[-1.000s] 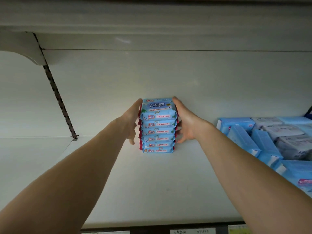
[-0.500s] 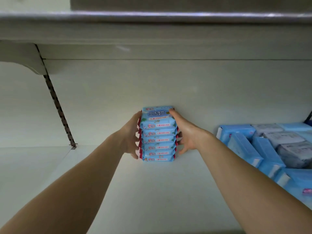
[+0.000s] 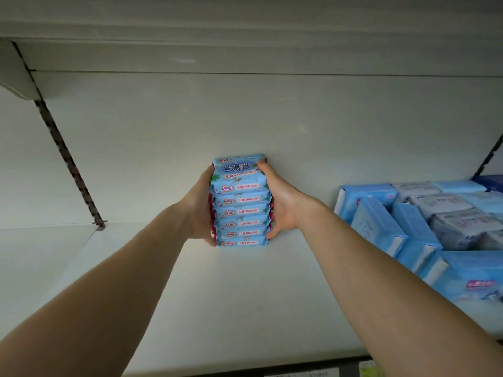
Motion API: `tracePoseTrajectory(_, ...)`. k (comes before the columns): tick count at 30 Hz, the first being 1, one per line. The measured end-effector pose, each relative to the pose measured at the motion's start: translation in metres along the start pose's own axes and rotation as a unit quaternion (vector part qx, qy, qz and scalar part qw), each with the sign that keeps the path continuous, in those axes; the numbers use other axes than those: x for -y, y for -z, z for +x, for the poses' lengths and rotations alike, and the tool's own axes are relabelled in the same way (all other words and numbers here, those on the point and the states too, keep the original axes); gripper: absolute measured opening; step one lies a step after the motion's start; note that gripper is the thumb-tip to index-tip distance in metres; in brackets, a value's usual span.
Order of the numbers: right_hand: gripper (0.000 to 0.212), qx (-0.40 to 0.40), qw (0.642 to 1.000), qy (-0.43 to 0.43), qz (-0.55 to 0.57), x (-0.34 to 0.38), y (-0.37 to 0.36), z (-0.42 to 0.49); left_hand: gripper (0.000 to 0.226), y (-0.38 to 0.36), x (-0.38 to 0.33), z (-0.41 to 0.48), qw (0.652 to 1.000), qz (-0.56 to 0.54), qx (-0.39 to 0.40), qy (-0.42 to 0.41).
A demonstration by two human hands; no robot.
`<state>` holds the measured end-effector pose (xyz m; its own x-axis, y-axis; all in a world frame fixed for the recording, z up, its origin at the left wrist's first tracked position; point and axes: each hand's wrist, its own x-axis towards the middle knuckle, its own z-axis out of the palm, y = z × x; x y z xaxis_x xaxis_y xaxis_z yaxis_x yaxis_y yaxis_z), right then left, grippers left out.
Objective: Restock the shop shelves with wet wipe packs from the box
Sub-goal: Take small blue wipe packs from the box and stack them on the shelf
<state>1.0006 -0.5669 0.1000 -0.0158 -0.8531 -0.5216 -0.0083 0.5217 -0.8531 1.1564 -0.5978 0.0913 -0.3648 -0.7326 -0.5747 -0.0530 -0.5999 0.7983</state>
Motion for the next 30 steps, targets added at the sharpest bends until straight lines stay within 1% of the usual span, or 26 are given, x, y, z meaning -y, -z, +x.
tracePoseTrajectory(4,0.076,-0.022,0.999,0.011,-0.027,0.001,0.001,-0.005,0.078,0.004,0.000,0.005,1.000,0.013,-0.018,-0.007)
tracePoseTrajectory(6,0.061,-0.052,0.996,0.047,-0.063,0.003,0.001,-0.016,0.080,0.007,0.000,0.003,0.999,0.019,-0.049,-0.014)
tracePoseTrajectory(8,0.045,-0.105,0.986,0.102,-0.079,0.005,0.000,-0.025,0.082,0.011,-0.001,-0.002,0.996,0.018,-0.086,-0.023)
tracePoseTrajectory(10,0.049,-0.167,0.962,0.176,-0.127,0.008,-0.006,-0.027,0.080,0.015,-0.001,-0.009,0.992,0.017,-0.120,-0.034)
tracePoseTrajectory(12,0.049,-0.230,0.916,0.237,-0.226,0.012,-0.016,-0.030,0.076,0.020,0.000,-0.019,0.988,0.014,-0.149,-0.048)
tracePoseTrajectory(14,0.047,-0.253,0.876,0.272,-0.306,0.019,-0.030,-0.044,0.072,0.027,0.001,-0.032,0.985,0.005,-0.163,-0.061)
tracePoseTrajectory(16,0.045,-0.229,0.856,0.319,-0.337,0.024,-0.047,-0.056,0.070,0.034,0.002,-0.049,0.981,-0.003,-0.176,-0.077)
tracePoseTrajectory(18,0.043,-0.176,0.855,0.348,-0.343,0.024,-0.065,-0.065,0.067,0.040,0.003,-0.069,0.974,-0.012,-0.203,-0.095)
tracePoseTrajectory(21,0.047,-0.080,0.862,0.352,-0.356,0.014,-0.090,-0.072,0.061,0.047,0.011,-0.102,0.957,-0.030,-0.264,-0.116)
tracePoseTrajectory(25,0.049,0.003,0.849,0.374,-0.373,0.000,-0.117,-0.087,0.053,0.056,0.036,-0.147,0.928,-0.061,-0.346,-0.126)
tracePoseTrajectory(28,0.048,0.075,0.847,0.371,-0.374,-0.016,-0.140,-0.103,0.054,0.061,0.064,-0.183,0.906,-0.093,-0.394,-0.126)
tracePoseTrajectory(30,0.049,0.127,0.839,0.369,-0.379,-0.030,-0.160,-0.117,0.056,0.064,0.087,-0.207,0.890,-0.112,-0.427,-0.116)
